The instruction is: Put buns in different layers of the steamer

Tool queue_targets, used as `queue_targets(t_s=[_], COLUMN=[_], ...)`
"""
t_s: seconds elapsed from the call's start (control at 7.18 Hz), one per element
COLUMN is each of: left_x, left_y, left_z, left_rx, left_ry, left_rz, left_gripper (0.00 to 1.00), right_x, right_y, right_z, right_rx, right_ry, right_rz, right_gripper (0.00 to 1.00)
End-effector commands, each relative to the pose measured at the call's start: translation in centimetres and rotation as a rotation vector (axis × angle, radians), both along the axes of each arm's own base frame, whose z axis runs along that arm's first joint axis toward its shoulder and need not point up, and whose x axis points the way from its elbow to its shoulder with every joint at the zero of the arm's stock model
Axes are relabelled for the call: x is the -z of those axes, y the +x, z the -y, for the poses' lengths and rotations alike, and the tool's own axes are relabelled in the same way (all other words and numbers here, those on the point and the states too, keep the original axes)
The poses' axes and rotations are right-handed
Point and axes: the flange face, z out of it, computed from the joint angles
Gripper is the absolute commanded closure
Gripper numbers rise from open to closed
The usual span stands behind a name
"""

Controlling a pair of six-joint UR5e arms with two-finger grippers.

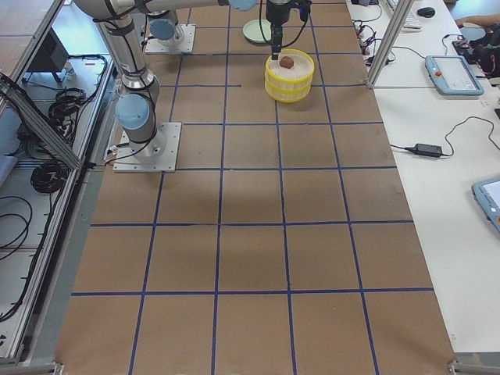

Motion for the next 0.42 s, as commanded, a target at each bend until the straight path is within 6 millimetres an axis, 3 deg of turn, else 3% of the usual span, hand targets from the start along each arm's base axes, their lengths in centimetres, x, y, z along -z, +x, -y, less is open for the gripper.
queue_targets(t_s=[0.0, 0.28], left_x=[0.06, 0.21], left_y=[0.02, 0.16], left_z=[-0.09, -0.09], left_rx=[0.000, -0.003], left_ry=[0.001, 0.005], left_rz=[0.001, 0.001], left_gripper=[0.00, 0.00], right_x=[0.20, 0.27], right_y=[0.00, 0.00], right_z=[0.04, 0.03], right_rx=[0.000, 0.000], right_ry=[0.004, 0.005], right_rz=[0.001, 0.001], right_gripper=[0.00, 0.00])
